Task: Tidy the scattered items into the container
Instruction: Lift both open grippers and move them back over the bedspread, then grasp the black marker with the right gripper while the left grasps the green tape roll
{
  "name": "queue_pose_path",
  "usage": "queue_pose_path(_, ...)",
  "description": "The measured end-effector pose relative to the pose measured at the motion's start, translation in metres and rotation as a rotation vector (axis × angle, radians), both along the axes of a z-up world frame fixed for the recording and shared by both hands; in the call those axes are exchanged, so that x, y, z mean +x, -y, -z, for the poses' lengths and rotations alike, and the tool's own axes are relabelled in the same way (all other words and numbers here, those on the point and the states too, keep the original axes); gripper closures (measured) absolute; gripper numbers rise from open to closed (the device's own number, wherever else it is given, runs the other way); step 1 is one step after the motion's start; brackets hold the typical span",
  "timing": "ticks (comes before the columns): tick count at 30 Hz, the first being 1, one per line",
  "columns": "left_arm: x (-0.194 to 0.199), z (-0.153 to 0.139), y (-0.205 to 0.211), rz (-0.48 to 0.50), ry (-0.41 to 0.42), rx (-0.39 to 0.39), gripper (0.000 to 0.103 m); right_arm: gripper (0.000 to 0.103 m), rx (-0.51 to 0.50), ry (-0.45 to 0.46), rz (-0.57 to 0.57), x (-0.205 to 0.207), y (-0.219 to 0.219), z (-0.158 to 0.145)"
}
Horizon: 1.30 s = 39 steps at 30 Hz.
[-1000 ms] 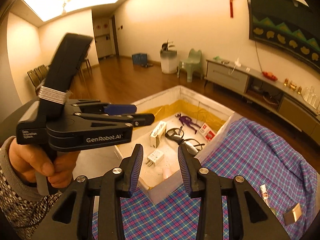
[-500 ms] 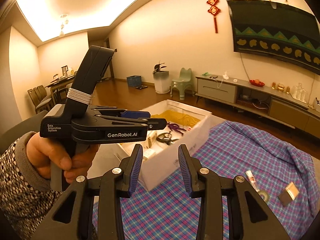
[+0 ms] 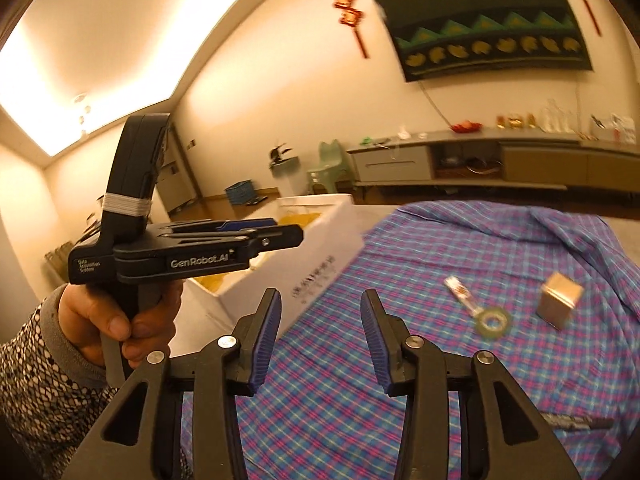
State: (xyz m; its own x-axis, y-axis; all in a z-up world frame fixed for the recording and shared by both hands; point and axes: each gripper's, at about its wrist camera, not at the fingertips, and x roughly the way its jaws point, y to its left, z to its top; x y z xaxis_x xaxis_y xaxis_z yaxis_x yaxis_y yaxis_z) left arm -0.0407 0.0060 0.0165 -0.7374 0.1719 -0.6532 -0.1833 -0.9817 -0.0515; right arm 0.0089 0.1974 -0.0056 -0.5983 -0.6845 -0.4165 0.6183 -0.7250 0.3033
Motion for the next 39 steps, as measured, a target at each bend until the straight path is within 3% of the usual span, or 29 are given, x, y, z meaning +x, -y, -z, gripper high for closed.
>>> queue_pose_path(11,-0.030,0.037,-0.070,0.098,0.087,-0.001,0.057,0.059,-0.029,0.132,0.252,-0.031,-0.089,0.016)
queue_pose_path(17,-0.037,0.058,-0.092,0.146,0.131,-0.003,0.057,0.059,-0.005,0.303,0.397,-0.048,-0.144,0.041)
queue_pose_path(22,-0.046,0.070,-0.101,0.161,0.179,0.033,0.057,0.059,0.110,0.391,0.319,-0.052,-0.140,0.071)
queue_pose_path(28,-0.072,0.080,-0.109,0.138,0.201,0.071,0.057,0.059,0.487,0.308,0.201,-0.057,-0.103,0.091)
queue_pose_path(30,-0.083,0.087,-0.115,0.142,0.187,0.055,0.054,0.059,0.568,0.291,0.156,-0.068,-0.102,0.098)
queue_pose_path(35,-0.106,0.113,-0.137,0.197,0.214,-0.015,0.052,0.059,0.650,0.299,0.051,-0.078,-0.114,0.107)
queue_pose_path(38,-0.116,0.130,-0.148,0.232,0.234,-0.028,0.052,0.060,0.649,0.330,0.021,-0.084,-0.123,0.117)
queue_pose_path(39,-0.119,0.136,-0.150,0.234,0.237,-0.030,0.052,0.065,0.642,0.341,0.021,-0.084,-0.124,0.119)
